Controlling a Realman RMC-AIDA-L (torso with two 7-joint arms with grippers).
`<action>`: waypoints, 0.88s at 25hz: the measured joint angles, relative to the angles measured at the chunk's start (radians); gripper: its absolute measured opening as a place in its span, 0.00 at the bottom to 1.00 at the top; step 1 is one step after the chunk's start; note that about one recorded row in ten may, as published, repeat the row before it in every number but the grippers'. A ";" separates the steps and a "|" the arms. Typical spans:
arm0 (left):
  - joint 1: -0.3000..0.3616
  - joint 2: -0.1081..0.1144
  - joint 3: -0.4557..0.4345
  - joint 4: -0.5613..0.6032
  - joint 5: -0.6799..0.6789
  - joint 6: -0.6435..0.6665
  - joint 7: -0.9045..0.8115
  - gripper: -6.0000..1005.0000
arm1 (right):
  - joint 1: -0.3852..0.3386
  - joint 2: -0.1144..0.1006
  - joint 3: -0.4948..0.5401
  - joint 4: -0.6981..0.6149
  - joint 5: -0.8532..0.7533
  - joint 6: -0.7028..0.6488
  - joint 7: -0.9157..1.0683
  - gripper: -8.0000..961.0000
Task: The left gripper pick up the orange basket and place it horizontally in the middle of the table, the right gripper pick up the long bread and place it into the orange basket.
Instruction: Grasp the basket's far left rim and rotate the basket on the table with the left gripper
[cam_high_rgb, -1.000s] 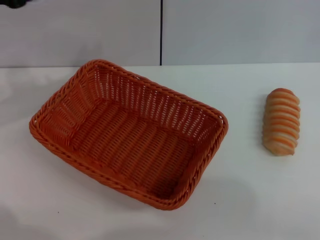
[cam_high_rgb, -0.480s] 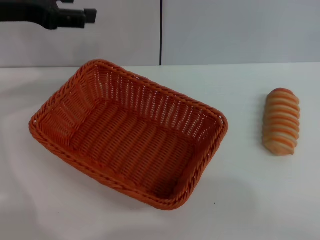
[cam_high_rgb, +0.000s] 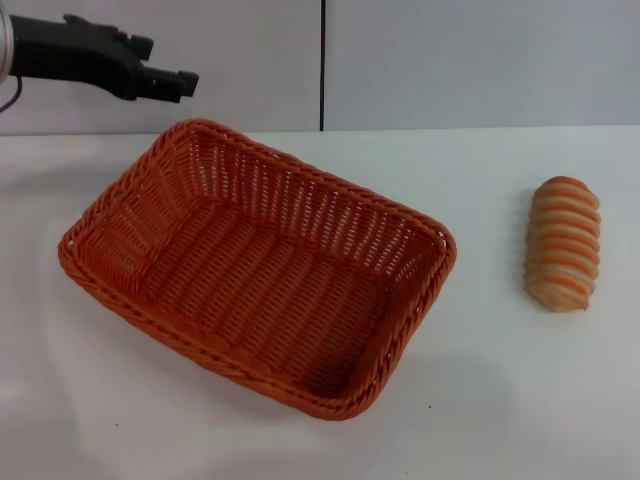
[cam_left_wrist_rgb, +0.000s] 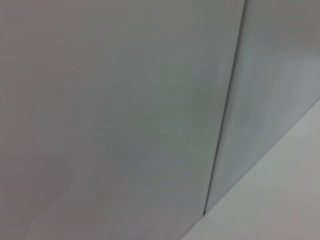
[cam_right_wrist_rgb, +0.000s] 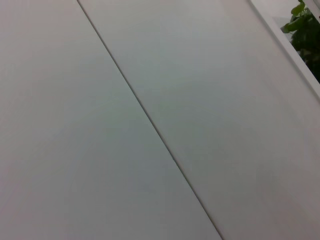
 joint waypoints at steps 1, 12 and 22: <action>-0.005 0.000 0.000 -0.011 0.014 -0.001 -0.005 0.77 | 0.000 0.000 0.000 0.000 0.000 0.000 0.000 0.52; -0.040 0.000 0.019 -0.139 0.085 -0.047 -0.005 0.77 | 0.015 -0.005 0.000 0.001 -0.001 0.021 0.000 0.52; -0.042 -0.001 0.072 -0.188 0.098 -0.111 -0.012 0.77 | 0.017 -0.005 0.000 -0.003 -0.001 0.019 0.024 0.52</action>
